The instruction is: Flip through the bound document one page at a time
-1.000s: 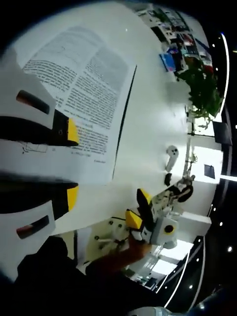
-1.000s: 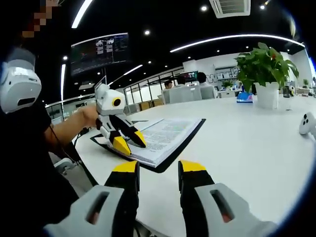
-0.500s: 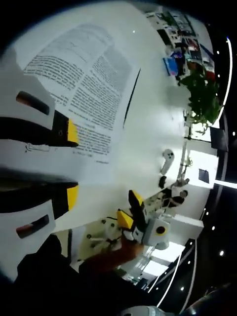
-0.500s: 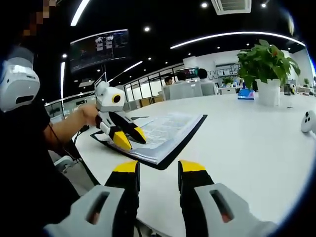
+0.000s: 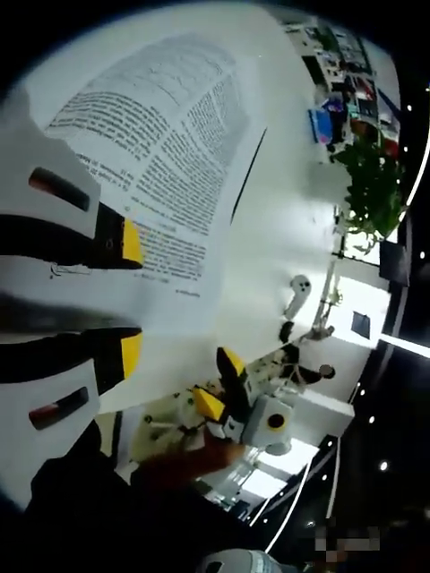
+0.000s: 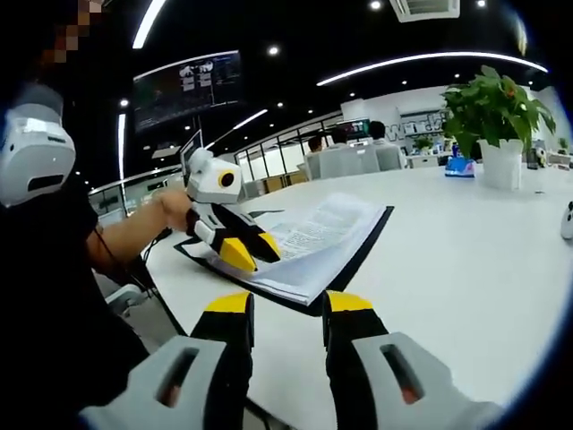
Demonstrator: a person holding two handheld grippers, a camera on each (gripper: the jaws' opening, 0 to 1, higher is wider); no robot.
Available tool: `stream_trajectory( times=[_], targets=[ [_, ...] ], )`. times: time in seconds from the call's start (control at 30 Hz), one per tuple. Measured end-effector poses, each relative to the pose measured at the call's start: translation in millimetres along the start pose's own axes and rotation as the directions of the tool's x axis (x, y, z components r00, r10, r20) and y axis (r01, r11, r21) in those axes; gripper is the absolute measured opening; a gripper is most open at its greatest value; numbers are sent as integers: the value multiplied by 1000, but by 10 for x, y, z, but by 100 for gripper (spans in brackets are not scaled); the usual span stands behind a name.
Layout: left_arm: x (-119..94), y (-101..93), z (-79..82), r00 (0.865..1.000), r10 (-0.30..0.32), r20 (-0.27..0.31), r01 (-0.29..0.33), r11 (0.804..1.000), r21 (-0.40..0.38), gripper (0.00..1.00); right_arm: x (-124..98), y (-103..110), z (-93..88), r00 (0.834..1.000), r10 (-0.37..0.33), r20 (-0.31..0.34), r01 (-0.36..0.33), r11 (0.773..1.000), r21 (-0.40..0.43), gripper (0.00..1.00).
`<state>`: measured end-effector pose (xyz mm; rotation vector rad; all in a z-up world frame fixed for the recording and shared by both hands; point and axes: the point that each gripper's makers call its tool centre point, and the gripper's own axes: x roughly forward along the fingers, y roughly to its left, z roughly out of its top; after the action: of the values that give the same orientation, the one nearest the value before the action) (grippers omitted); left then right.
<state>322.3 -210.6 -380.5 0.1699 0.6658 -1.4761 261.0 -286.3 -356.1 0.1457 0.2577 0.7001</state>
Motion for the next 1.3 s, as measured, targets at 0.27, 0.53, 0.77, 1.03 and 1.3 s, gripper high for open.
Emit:
stream_trajectory(
  times=[0.27, 0.53, 0.77, 1.03, 1.3],
  targets=[
    [-4, -13, 1, 1000, -11, 21, 12, 1000, -14, 28, 108, 93, 29, 1000, 29, 3, -29, 999, 28, 30],
    [-3, -8, -2, 999, -8, 31, 8, 1000, -7, 28, 245, 151, 18, 999, 49, 3, -48, 977, 207, 31],
    [-1, -7, -4, 1000, 4, 29, -4, 1000, 9, 28, 376, 156, 63, 997, 56, 54, -73, 924, 375, 29],
    [-1, -17, -10, 999, 13, 30, -14, 999, 30, 28, 447, 87, 91, 997, 18, 69, -49, 875, 482, 29],
    [5, -23, -16, 1000, 24, 13, -25, 998, 64, 28, 536, -5, 129, 992, -62, 111, -17, 800, 600, 29]
  ],
)
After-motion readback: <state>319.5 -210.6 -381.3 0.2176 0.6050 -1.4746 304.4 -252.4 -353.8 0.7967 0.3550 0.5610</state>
